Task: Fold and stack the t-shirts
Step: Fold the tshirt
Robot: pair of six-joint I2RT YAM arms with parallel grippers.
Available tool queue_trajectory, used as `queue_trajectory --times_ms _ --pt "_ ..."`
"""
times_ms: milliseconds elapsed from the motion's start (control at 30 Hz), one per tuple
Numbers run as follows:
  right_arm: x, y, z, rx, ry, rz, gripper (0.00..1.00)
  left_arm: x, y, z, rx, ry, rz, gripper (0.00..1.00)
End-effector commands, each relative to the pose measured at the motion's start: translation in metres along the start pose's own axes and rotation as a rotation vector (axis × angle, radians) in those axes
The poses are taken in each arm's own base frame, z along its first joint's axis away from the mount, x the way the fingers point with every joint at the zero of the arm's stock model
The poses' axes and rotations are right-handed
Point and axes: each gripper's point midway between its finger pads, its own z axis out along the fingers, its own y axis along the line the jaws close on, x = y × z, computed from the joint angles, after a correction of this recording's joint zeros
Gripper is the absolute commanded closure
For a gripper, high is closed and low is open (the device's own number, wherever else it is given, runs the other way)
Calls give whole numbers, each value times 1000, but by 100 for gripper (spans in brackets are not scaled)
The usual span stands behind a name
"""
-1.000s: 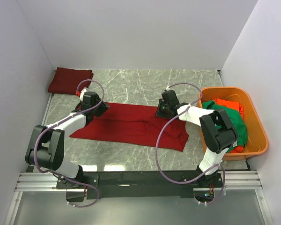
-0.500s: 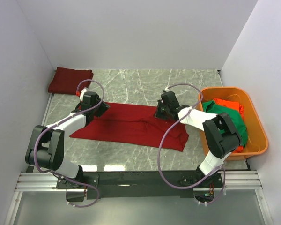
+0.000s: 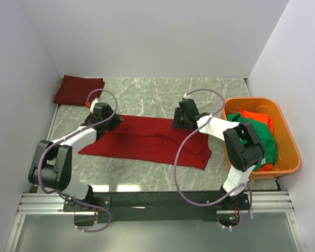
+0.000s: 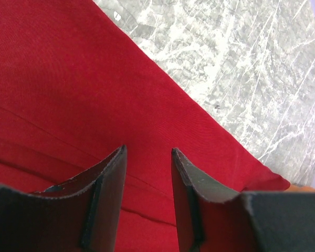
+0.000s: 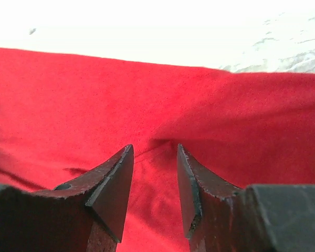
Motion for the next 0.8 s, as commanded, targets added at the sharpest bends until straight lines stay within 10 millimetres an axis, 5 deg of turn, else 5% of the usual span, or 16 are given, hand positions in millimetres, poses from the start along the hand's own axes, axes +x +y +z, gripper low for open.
queue_trajectory --times_ms 0,500,700,767 --pt "-15 -4 5 27 -29 -32 54 -8 -18 -3 51 -18 25 55" --pt "-1 8 13 -55 24 -14 62 -8 -16 -3 42 -20 21 56" --pt "1 9 15 -56 34 1 93 -10 -16 -6 42 -28 21 56" --pt "-3 10 10 -60 19 3 97 -11 -18 -6 46 -30 24 56"
